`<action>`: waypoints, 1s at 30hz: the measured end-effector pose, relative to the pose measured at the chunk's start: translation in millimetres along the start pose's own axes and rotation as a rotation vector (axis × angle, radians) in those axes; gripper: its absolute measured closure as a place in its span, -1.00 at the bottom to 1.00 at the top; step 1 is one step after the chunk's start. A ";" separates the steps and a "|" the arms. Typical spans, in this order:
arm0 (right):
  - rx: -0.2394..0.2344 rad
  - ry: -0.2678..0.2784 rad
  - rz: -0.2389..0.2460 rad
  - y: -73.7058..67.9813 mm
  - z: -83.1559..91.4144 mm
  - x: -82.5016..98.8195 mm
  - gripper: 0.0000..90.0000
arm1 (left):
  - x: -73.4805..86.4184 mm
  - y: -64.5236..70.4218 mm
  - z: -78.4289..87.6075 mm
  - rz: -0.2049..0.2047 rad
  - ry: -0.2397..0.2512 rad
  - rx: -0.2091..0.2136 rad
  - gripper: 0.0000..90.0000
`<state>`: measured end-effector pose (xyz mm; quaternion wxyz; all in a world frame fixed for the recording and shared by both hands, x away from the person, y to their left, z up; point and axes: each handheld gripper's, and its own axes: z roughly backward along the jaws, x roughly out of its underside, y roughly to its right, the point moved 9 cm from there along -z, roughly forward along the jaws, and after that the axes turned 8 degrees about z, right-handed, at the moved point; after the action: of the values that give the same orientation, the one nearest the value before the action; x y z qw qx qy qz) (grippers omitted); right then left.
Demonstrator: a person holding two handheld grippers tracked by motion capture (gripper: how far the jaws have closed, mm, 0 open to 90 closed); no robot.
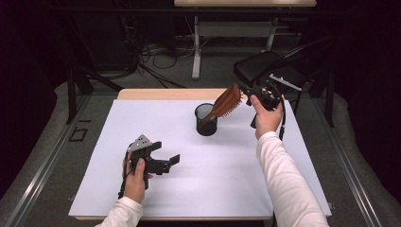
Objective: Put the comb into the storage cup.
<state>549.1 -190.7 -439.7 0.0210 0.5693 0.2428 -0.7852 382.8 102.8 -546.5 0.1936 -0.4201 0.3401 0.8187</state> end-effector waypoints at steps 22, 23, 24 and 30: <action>-0.008 -0.030 0.094 -2.2 16.8 -3.2 -0.86 | -0.3 0.1 0.4 0.000 0.001 -0.001 -0.99; -0.009 -0.034 0.098 -2.4 17.7 -3.0 -0.89 | -0.3 0.1 0.6 0.000 0.001 -0.001 -0.99; -0.007 -0.041 0.105 -2.7 18.7 -2.8 -0.89 | -0.3 0.0 0.7 0.000 0.001 -0.002 -0.99; -0.026 -0.056 0.117 -5.4 23.4 -2.5 -1.00 | -0.6 -0.2 0.4 0.000 0.002 0.002 -0.99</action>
<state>527.6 -196.0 -430.0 0.0809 0.5602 0.2184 -0.7949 383.1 103.2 -545.9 0.1937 -0.4206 0.3411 0.8181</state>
